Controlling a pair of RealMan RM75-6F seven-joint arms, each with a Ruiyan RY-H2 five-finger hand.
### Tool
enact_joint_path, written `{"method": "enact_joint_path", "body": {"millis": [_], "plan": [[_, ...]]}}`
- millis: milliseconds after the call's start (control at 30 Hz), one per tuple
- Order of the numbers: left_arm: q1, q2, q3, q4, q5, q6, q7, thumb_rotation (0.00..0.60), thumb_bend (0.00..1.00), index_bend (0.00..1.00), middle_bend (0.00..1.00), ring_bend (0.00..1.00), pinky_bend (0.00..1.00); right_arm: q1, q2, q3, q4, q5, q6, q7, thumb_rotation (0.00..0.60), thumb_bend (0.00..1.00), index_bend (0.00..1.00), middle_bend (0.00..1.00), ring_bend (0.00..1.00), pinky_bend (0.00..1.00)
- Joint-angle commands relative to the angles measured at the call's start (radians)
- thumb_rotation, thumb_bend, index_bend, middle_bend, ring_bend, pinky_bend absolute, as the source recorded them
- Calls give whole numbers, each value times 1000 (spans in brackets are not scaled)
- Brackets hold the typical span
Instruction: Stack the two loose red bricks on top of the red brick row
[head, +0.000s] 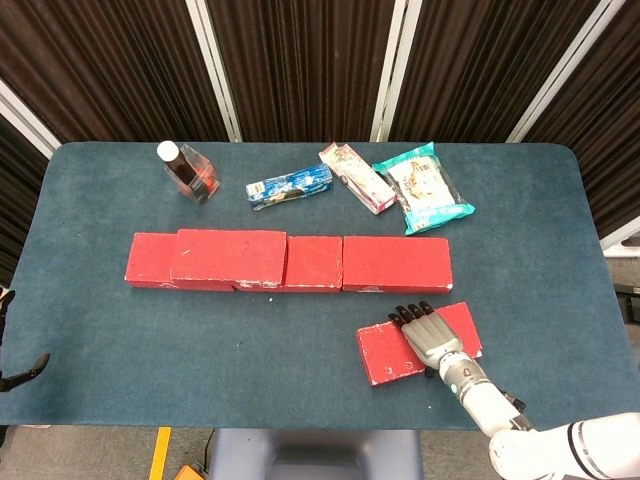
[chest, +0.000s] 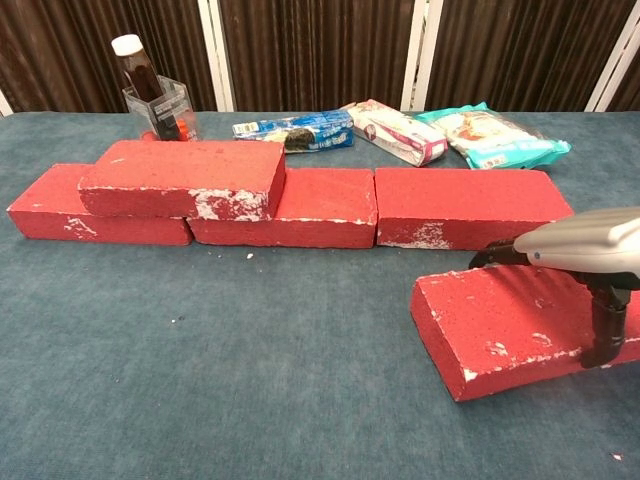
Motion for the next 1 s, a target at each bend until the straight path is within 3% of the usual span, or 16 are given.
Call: {"method": "enact_joint_path", "body": {"millis": [33,400,633,833,1000], "plan": [[-1,1,0,-2,-3,-2,0,600,196,0,0,0,0,-1,-3,-1,0,-5,4,3,600,162,87,160,99,0],[0,3,0,-9,-14,-1,1,600,196,0,0,0,0,-18,-3,5,-13,-61,37,25,600,294,157,241,170,0],[-1,6,0,-11,-23,-4,10,600,197,0,0,0,0,-26,36,28,-75,-117,73,39,600,319,187,257,188,0],[-3,8,6,-4,-7,-4,4,600,196,0,0,0,0,15,97,98,-159,-103,141,-12,600,322,189,260,188,0],[-6,6,13,-1,6,-5,7,600,197,0,0,0,0,96,118,196,-157,37,185,-83,600,323,196,269,188,0]]}}
